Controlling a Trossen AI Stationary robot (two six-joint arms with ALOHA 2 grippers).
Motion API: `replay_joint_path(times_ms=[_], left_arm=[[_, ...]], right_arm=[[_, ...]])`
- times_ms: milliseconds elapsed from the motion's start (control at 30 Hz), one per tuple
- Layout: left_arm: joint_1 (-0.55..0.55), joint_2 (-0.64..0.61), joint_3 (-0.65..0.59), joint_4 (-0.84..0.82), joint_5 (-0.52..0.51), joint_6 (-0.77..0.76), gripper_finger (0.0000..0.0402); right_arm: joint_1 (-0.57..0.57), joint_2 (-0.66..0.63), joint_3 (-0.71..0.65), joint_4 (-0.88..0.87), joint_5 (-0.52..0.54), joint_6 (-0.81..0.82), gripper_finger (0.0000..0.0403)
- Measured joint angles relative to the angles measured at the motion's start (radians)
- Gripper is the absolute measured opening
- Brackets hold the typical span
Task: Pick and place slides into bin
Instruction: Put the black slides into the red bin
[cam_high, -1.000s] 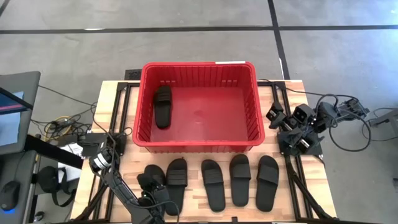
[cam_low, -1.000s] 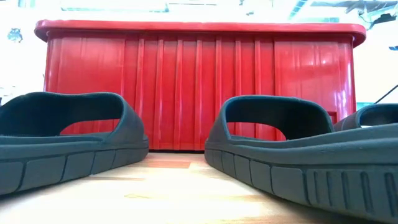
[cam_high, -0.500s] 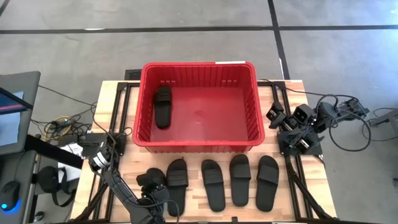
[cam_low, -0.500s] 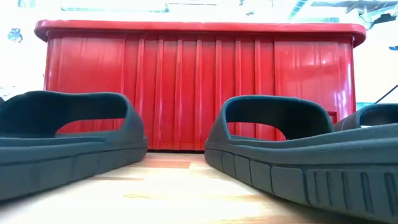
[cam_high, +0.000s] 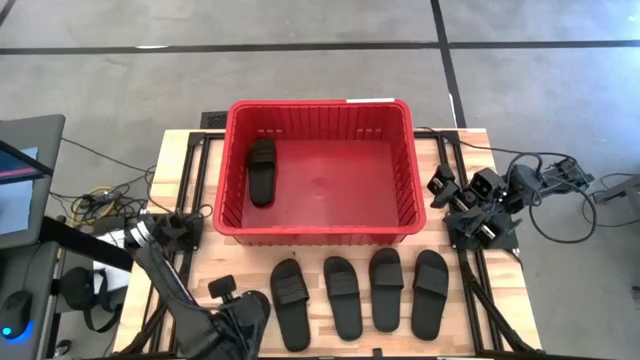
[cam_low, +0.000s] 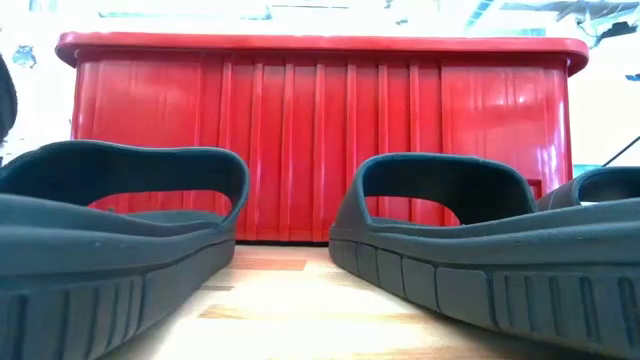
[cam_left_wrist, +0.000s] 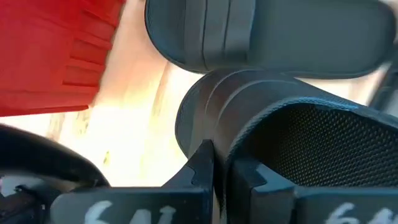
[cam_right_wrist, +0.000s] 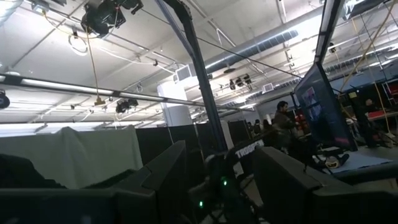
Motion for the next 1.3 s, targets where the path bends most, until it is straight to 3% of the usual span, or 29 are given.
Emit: replay_joint_path(times_ms=[267,467,633,967,1167,1300], left_arm=[[0.035,-0.145,0.089,-0.002,-0.093,0.048,0.0001],[0.103,-0.197,0.207,-0.001,-0.333,0.214,0.0000],[0.197,-0.204,0.300,0.001,-0.480,0.463,0.0000],[0.539,-0.204,0.349,-0.001,-0.597,0.995,0.0000],[0.787,-0.204,0.340,0.011,-0.595,1.249,0.0000],[0.922,-0.203,0.308,0.081,-0.539,1.407,0.0000]], right_arm=[[0.000,0.000,0.000,0.000,0.000,0.000,0.0173],[0.000,0.000,0.000,0.000,0.000,0.000,0.0172],[0.000,0.000,0.000,0.000,0.000,0.000,0.0173],[0.000,0.000,0.000,0.001,0.008,0.001,0.0173],[0.000,0.001,0.000,0.001,0.031,0.001,0.0173],[0.000,0.001,0.000,0.001,0.037,0.001,0.0173]])
